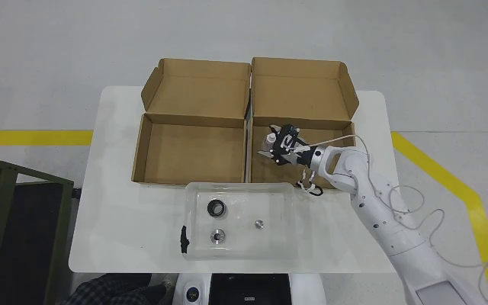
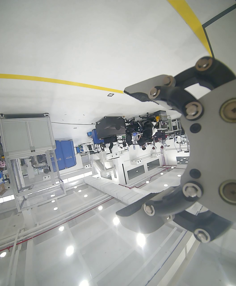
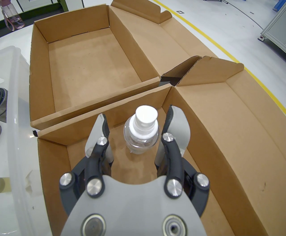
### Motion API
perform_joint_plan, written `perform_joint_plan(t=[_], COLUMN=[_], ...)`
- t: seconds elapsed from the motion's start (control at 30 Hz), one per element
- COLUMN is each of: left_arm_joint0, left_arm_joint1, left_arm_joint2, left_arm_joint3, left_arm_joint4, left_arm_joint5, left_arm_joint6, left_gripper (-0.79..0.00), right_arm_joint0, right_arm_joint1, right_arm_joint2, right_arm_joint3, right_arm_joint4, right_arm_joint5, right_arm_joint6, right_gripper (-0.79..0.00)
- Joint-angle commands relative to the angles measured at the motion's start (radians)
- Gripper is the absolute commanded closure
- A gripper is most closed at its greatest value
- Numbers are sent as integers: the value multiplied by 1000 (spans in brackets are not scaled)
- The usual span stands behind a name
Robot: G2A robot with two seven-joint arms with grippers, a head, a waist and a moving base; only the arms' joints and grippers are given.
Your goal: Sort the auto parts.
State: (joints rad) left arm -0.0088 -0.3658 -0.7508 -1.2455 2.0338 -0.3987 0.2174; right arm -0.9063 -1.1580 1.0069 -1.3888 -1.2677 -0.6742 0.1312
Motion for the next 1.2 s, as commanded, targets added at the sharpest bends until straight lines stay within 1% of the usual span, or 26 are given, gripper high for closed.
perform_joint_plan(t=[0.0,0.03,0.13,0.37,0.63,0.77,0.93,1.17], left_arm_joint0=[0,0,0,0,0,0,0,0], left_arm_joint1=[0,0,0,0,0,0,0,0], left_arm_joint2=[0,0,0,0,0,0,0,0], left_arm_joint3=[0,0,0,0,0,0,0,0], left_arm_joint4=[0,0,0,0,0,0,0,0], left_arm_joint5=[0,0,0,0,0,0,0,0], left_arm_joint6=[0,0,0,0,0,0,0,0], left_gripper=[-785,-785,-785,-785,-785,-785,-785,-785], right_arm_joint0=[-4,-6,-19,-72,-171,-232,-303,-383], right_arm_joint1=[3,5,13,33,59,70,81,96], right_arm_joint2=[11,19,46,124,200,228,246,243], right_arm_joint3=[-19,-31,-74,-205,-408,-500,-587,-675], right_arm_joint4=[-1,-4,-15,28,34,67,96,63], right_arm_joint5=[-3,-6,-16,-74,-133,-173,-200,-230], right_arm_joint6=[3,6,14,23,119,149,199,289], right_gripper=[-696,-730,-785,-785,-785,-785,-785,-785])
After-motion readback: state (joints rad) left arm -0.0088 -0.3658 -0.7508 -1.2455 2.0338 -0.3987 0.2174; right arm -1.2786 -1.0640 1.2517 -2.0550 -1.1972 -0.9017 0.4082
